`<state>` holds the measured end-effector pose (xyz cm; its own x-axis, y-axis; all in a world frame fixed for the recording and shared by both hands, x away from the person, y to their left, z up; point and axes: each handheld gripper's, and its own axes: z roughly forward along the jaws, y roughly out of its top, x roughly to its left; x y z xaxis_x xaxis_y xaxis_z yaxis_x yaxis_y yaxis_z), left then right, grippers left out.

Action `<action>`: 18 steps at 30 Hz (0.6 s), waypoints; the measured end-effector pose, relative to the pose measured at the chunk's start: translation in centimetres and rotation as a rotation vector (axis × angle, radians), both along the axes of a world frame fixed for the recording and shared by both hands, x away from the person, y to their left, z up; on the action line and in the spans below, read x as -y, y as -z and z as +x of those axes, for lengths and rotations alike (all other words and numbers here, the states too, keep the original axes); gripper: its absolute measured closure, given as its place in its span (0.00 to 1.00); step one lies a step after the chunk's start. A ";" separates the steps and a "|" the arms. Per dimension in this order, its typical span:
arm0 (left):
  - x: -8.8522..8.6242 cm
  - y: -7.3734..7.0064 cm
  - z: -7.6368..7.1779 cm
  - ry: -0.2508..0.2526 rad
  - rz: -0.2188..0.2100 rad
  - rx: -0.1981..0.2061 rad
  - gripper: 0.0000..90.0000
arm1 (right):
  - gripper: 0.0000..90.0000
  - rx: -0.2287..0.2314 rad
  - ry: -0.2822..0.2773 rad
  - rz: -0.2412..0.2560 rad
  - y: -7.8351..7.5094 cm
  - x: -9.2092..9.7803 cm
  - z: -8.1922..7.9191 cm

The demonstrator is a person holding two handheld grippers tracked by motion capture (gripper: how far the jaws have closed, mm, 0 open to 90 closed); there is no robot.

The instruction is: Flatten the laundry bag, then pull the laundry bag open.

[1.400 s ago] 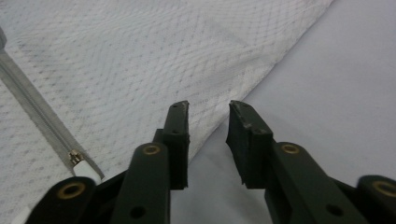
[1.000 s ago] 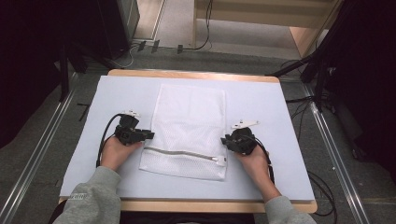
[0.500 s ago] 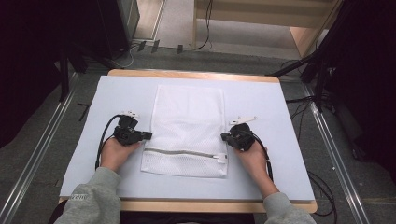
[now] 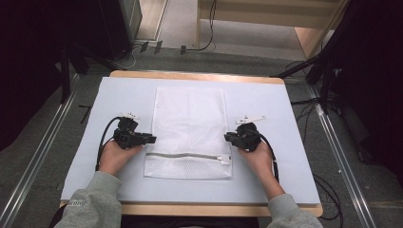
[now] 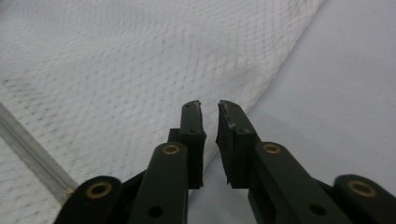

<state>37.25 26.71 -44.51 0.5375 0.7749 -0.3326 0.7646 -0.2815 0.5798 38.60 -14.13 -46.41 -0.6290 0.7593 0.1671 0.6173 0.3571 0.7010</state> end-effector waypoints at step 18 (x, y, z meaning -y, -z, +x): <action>3.4 -1.7 -1.0 0.110 -0.002 0.056 0.51 | 0.79 -0.014 -0.058 0.023 -0.8 0.2 -2.8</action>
<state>36.22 23.30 -42.79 0.6369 0.7096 -0.3014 0.6957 -0.3604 0.6214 35.84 -14.30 -45.58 -0.6697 0.7171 0.1930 0.6054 0.3767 0.7011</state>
